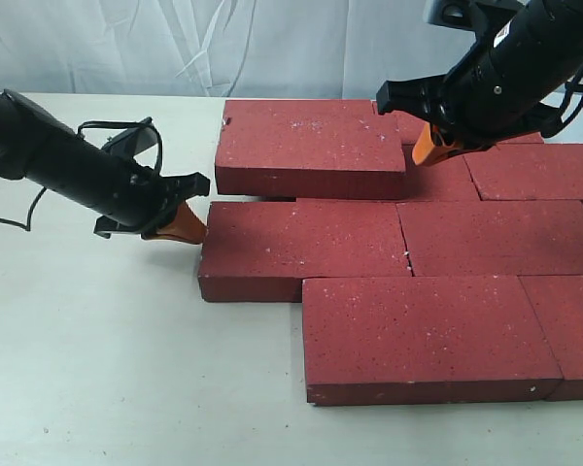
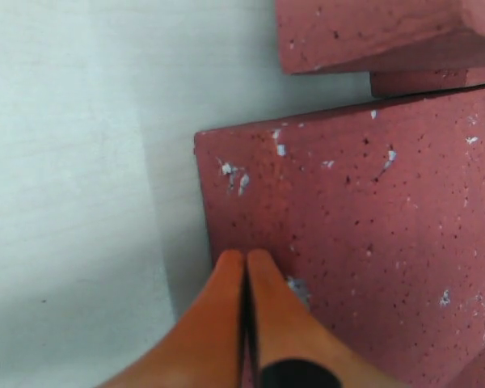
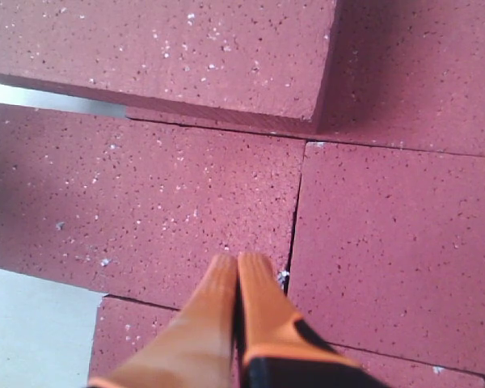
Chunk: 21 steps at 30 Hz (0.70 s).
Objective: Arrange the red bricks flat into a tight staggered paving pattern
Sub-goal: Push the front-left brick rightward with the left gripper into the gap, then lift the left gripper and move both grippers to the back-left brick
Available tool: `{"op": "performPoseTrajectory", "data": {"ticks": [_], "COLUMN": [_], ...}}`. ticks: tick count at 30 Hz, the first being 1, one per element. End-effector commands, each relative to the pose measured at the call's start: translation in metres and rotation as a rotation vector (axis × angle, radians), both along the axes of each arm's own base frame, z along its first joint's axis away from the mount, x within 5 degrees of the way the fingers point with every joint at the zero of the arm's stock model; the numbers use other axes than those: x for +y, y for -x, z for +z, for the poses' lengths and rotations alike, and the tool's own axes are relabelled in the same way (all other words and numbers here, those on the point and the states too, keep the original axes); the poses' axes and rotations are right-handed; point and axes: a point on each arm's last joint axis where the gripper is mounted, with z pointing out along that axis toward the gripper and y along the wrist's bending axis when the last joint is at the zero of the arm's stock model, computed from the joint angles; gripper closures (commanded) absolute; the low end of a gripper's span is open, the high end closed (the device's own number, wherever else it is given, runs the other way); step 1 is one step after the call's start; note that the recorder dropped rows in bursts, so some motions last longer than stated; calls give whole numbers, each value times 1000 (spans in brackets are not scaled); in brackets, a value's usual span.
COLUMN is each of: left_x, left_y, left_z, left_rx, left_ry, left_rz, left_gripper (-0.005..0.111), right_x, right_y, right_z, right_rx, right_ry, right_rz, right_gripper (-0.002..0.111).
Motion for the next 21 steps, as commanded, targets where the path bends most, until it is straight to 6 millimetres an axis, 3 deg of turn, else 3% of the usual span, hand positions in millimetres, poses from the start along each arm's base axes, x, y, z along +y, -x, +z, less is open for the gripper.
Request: {"op": "performPoseTrajectory", "data": {"ticks": [1, 10, 21], "left_x": [0, 6, 41], "left_y": [0, -2, -15], "left_z": [0, -1, 5], "left_rx": [-8, -17, -16], "left_ry": [-12, -42, -11], "left_rz": [-17, -24, 74], "left_gripper": [107, 107, 107], "right_x": [-3, -3, -4], "right_y": [0, -1, -5], "right_z": [2, 3, -1], "right_rx": [-20, -32, -49], "right_ry": [2, 3, 23], "right_rz": [-2, -1, 0], "right_gripper": [109, 109, 109]}}
